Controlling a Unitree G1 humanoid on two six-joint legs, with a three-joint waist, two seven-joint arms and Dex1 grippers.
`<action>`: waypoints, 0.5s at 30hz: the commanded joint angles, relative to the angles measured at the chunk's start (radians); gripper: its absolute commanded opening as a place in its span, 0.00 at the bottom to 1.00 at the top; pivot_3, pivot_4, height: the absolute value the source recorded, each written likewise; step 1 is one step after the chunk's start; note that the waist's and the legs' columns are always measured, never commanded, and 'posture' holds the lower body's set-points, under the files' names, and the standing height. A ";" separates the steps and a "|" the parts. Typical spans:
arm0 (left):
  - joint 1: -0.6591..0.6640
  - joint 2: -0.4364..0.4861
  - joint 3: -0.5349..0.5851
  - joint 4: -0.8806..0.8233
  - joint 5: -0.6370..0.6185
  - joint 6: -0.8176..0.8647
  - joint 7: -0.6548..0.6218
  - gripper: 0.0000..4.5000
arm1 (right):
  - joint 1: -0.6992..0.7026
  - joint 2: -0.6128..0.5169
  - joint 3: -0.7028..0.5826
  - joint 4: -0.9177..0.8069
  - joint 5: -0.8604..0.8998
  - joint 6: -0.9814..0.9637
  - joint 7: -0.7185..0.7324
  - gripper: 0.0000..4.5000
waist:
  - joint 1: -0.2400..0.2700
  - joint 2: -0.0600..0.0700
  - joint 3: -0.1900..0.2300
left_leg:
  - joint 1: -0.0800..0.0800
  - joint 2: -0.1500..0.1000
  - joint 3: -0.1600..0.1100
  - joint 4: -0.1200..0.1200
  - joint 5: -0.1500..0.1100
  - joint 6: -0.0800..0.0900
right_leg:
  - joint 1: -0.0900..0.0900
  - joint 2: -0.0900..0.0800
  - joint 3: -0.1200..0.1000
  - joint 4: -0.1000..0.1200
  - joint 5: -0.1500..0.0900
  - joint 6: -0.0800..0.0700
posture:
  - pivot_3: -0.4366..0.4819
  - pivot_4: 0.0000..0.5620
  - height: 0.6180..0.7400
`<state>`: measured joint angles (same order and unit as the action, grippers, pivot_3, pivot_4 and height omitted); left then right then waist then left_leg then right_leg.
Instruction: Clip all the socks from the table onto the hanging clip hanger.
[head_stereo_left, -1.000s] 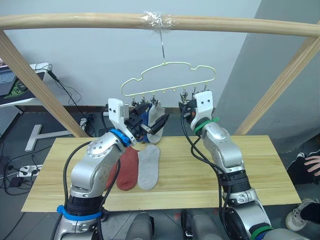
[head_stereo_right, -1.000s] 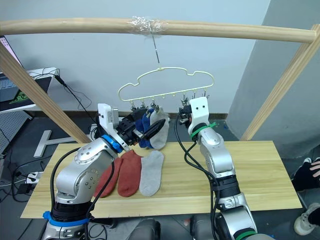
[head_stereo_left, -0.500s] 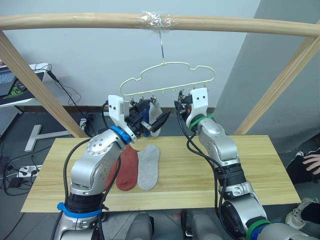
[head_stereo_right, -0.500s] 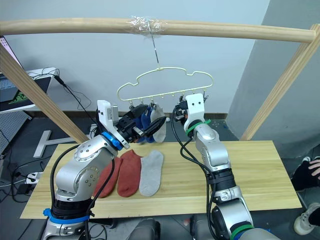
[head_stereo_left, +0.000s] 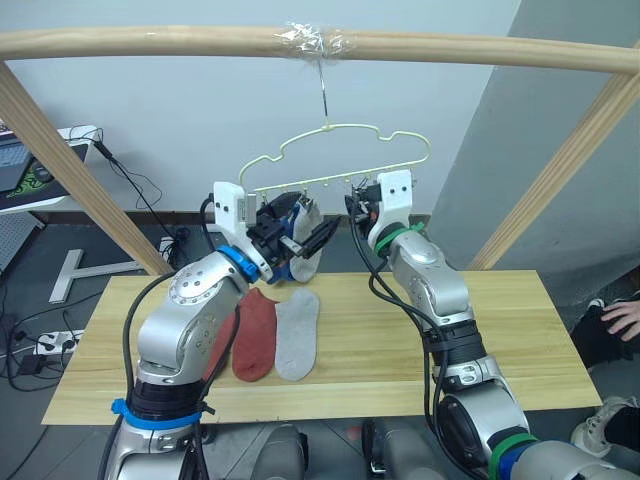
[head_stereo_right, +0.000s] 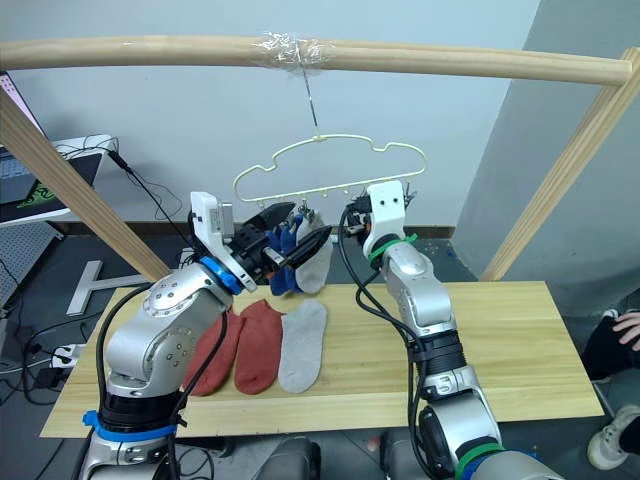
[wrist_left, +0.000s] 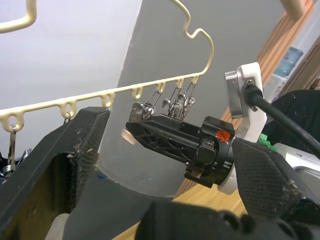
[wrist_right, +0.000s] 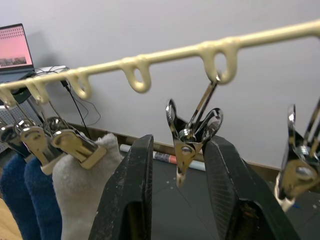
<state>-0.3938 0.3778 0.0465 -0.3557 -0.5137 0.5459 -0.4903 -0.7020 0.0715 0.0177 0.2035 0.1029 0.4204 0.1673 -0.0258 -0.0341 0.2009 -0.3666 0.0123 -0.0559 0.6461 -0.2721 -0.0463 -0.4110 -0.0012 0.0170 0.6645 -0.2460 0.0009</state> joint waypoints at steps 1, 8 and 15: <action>-0.029 0.019 0.020 -0.060 -0.037 0.010 -0.020 1.00 | -0.043 0.006 -0.019 -0.015 0.021 -0.035 -0.010 0.34 | 0.000 0.000 0.000 | 0.000 0.000 0.000 0.000 0.000 0.000 | 0.000 0.000 0.000 0.000 0.000 0.000 | 0.53 0.26 1.00; -0.038 0.015 0.017 -0.070 -0.054 0.019 -0.010 1.00 | -0.061 0.010 -0.035 -0.003 0.027 -0.045 -0.013 0.34 | 0.000 0.000 0.000 | 0.000 0.000 0.000 0.000 0.000 0.000 | 0.000 0.000 0.000 0.000 0.000 0.000 | 0.53 0.27 1.00; -0.042 0.016 0.018 -0.068 -0.057 0.017 -0.011 1.00 | -0.062 0.011 -0.032 0.002 0.029 -0.048 -0.014 0.34 | 0.000 0.000 0.000 | 0.000 0.000 0.000 0.000 0.000 0.000 | 0.000 0.000 0.000 0.000 0.000 0.000 | 0.53 0.27 1.00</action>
<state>-0.4167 0.3911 0.0488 -0.3824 -0.5529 0.5669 -0.4989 -0.7359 0.0796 -0.0091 0.2227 0.1151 0.3991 0.1527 -0.0258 -0.0341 0.2009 -0.3665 0.0123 -0.0559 0.6460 -0.2721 -0.0463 -0.4110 -0.0011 0.0171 0.6645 -0.2460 0.0009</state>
